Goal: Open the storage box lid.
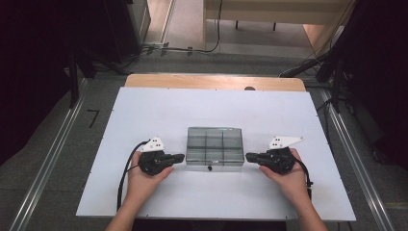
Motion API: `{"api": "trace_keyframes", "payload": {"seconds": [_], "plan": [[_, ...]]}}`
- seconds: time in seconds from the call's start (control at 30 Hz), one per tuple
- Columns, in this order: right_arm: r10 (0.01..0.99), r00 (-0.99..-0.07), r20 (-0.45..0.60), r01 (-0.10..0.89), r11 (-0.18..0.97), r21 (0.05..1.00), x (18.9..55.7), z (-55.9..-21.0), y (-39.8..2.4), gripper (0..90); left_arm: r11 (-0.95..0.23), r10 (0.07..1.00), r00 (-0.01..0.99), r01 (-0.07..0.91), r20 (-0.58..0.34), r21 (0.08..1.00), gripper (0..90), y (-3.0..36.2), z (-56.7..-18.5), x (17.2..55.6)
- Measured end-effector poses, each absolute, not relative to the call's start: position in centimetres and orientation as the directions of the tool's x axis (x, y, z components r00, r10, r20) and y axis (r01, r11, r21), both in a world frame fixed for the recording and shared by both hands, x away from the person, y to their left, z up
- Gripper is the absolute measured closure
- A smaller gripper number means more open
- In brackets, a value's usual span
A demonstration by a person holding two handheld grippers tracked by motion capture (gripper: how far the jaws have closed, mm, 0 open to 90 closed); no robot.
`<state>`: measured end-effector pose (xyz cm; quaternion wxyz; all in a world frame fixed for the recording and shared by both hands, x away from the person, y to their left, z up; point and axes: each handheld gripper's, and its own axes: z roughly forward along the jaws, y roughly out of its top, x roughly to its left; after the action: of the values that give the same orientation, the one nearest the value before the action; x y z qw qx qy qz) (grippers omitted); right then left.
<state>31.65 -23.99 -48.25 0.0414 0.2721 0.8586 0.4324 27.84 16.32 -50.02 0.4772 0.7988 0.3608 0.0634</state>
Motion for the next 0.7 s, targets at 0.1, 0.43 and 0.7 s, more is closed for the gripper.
{"api": "trace_keyframes", "payload": {"seconds": [0.1,0.43,0.7], "plan": [[0.499,-0.851,0.161,0.433,0.496,0.753,31.68,-48.54,-23.86,87.9,-0.278,0.64,0.726,0.525,-0.252,0.804,90.0,16.27,-50.25,27.97],[0.472,-0.871,0.137,0.408,0.539,0.737,31.47,-48.95,-23.6,88.0,-0.288,0.635,0.728,0.536,-0.261,0.794,90.0,16.3,-50.41,27.99],[0.47,-0.872,0.134,0.403,0.537,0.741,31.35,-48.83,-23.63,88.1,-0.293,0.628,0.734,0.53,-0.258,0.796,90.0,16.34,-50.39,27.94]]}}
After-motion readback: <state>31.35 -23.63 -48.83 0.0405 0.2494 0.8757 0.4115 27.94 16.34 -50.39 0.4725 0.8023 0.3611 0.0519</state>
